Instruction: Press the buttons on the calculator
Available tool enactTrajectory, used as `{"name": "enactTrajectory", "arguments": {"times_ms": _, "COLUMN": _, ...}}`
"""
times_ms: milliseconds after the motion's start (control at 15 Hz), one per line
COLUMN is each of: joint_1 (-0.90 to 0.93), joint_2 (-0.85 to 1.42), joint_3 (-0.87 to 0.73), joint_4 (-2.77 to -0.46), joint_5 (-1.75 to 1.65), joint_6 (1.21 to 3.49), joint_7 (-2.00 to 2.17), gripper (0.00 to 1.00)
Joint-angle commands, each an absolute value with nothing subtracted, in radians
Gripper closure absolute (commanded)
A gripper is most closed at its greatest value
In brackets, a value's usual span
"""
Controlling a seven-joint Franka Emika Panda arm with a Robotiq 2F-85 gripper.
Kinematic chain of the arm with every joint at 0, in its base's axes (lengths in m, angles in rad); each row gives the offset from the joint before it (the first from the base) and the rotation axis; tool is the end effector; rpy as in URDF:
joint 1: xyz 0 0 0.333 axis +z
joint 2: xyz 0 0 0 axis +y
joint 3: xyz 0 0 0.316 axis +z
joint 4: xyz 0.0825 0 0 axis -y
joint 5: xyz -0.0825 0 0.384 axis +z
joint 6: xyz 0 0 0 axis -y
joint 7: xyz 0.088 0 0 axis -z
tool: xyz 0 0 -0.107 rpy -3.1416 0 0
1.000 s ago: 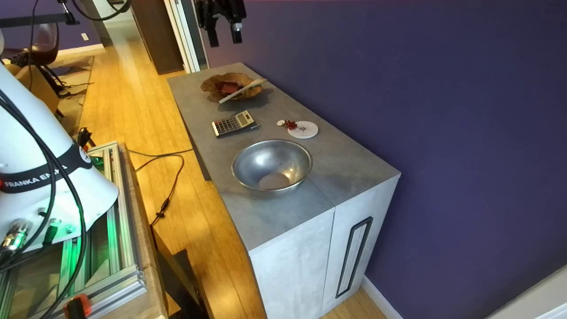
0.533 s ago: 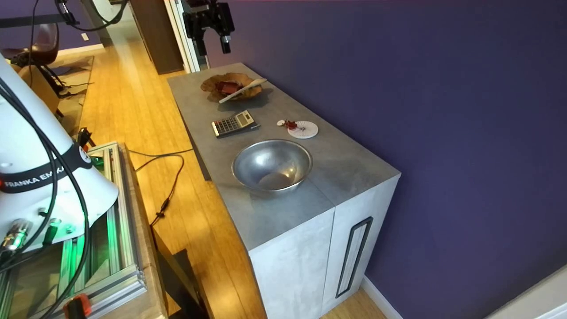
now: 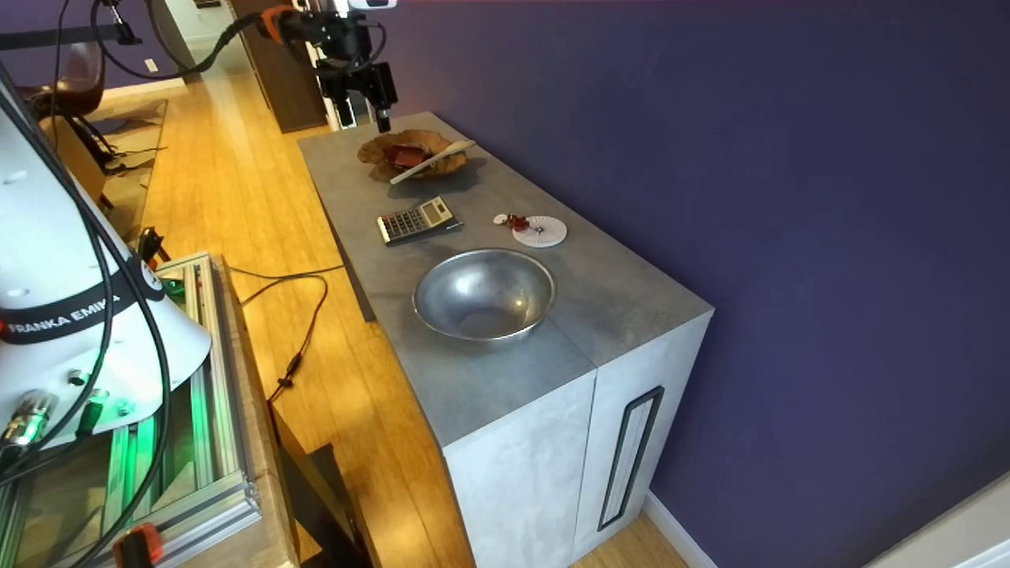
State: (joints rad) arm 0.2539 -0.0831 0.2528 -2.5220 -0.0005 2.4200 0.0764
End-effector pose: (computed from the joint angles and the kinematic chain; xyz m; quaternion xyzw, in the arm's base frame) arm 0.3965 0.2190 0.3052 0.9769 0.2131 -0.0073 0.0132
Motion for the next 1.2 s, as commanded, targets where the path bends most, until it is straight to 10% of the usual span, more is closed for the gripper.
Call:
{"name": "enactTrajectory", "arguments": {"times_ms": 0, "joint_1": 0.25, "joint_2": 0.033, "joint_3": 0.26, "joint_4": -2.502, "joint_5": 0.017, "joint_6": 2.476, "joint_7": 0.24, "gripper": 0.0}}
{"name": "enactTrajectory", "arguments": {"times_ms": 867, "joint_1": 0.262, "joint_2": 0.138, "joint_3": 0.254, "joint_4": -2.492, "joint_5": 0.077, "joint_6": 2.493, "joint_7": 0.285, "gripper": 0.0}}
{"name": "enactTrajectory", "arguments": {"times_ms": 1133, "joint_1": 0.263, "joint_2": 0.162, "joint_3": 0.267, "joint_4": -2.495, "joint_5": 0.129, "joint_6": 2.528, "joint_7": 0.269, "gripper": 0.43}}
